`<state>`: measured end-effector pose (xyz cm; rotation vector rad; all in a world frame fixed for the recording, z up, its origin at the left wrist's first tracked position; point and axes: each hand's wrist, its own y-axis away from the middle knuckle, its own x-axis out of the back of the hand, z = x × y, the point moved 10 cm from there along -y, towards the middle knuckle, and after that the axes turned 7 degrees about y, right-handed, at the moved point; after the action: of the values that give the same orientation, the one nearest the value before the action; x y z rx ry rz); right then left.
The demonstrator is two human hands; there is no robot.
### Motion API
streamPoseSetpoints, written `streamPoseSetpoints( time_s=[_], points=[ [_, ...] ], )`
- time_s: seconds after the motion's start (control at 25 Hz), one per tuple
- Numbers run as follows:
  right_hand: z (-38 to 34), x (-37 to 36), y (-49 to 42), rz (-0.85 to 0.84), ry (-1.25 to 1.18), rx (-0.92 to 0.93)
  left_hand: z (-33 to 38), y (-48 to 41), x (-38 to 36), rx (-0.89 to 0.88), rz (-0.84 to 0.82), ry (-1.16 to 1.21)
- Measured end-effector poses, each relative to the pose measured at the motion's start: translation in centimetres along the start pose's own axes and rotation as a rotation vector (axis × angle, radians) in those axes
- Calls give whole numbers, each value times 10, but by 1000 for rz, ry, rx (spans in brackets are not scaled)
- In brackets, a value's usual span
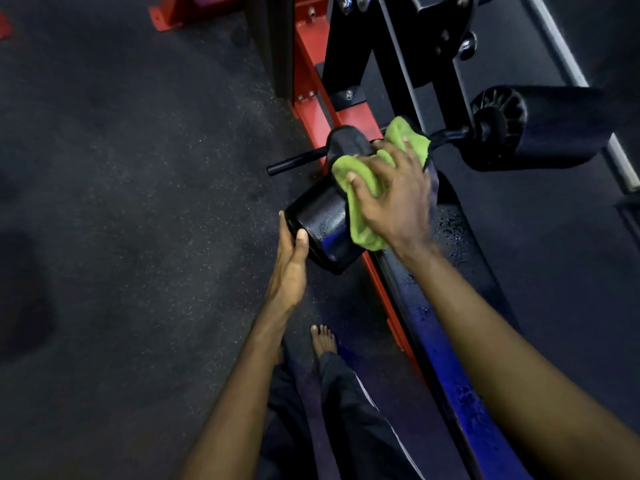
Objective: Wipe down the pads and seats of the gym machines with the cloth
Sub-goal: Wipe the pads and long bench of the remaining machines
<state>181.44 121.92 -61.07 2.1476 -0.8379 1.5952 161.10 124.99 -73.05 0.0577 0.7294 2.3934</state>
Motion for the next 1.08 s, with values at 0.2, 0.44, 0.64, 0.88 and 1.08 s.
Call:
streamPoseSetpoints(
  time_s=[0.2,0.44,0.64,0.88,1.08],
  points=[
    [-55,-22,29,-152,95,329,-5,-11,3,57,28,107],
    [25,0,26,167,-128,-120,-8,-16,7,110,11,124],
    [-4,-13,52,-2,28,199,-3,-10,6,85,86,30],
    [42,1,9,170,-124,-136,24,15,0,-251,137,-253],
    [3,-13,54,142,-72,101,27,7,-2,-211,164,-197]
  ],
)
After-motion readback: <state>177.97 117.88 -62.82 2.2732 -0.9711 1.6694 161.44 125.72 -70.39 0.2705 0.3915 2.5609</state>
